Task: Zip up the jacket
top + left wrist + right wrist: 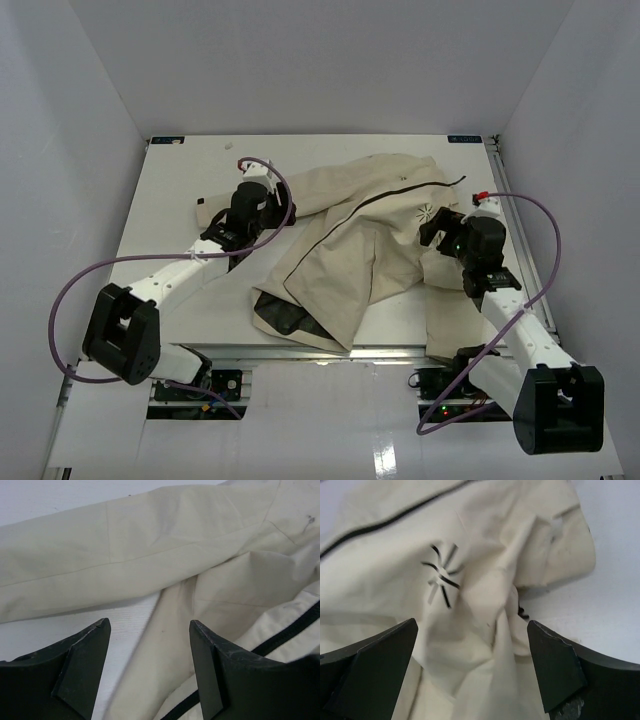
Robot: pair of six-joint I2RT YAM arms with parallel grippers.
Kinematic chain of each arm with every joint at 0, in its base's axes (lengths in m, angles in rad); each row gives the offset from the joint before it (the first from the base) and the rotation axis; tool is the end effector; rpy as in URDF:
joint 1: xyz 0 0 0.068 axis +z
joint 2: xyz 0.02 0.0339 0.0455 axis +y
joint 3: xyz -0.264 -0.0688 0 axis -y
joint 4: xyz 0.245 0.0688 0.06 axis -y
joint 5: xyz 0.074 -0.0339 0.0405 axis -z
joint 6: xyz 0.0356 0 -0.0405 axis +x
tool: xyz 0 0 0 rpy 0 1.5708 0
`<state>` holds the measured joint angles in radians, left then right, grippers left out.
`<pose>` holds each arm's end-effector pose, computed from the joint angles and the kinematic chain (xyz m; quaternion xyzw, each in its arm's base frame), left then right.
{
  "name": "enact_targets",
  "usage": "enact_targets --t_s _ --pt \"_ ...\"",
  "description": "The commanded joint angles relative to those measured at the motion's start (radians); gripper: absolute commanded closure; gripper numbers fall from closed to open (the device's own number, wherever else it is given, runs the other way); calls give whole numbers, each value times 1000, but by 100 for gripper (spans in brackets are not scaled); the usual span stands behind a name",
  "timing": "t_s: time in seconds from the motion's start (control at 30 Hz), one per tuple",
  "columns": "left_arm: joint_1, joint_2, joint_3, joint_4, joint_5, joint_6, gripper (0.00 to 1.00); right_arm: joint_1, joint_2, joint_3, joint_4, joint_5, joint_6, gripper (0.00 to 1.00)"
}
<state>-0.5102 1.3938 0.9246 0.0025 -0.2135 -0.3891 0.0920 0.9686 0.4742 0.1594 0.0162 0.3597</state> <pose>0.2797 -0.1479 0.2672 -0.0045 0.8484 -0.1449 0.5090 0.2172 0.0195 0.2316 0.1134 0.8072 0.1233 0.5661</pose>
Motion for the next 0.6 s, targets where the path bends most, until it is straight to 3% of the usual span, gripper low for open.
enact_targets --t_s 0.0,0.1,0.17,0.23,0.37,0.57 --pt "-2 -88 46 -45 77 35 25 50 -9 183 -108 -20 -19 2" --pt "-16 -97 43 -50 144 -2 22 161 -29 243 -200 77 -38 4" --pt "-66 -106 44 -52 211 -3 8 222 -44 268 -267 146 -41 10" --pt "-126 -124 46 -66 207 12 2 288 -67 299 -321 174 -33 10" --pt "-229 -224 7 -53 163 27 2 326 -155 351 -441 205 -24 10" --pt "-334 -384 -141 119 194 59 2 330 -304 316 -473 102 -55 10"
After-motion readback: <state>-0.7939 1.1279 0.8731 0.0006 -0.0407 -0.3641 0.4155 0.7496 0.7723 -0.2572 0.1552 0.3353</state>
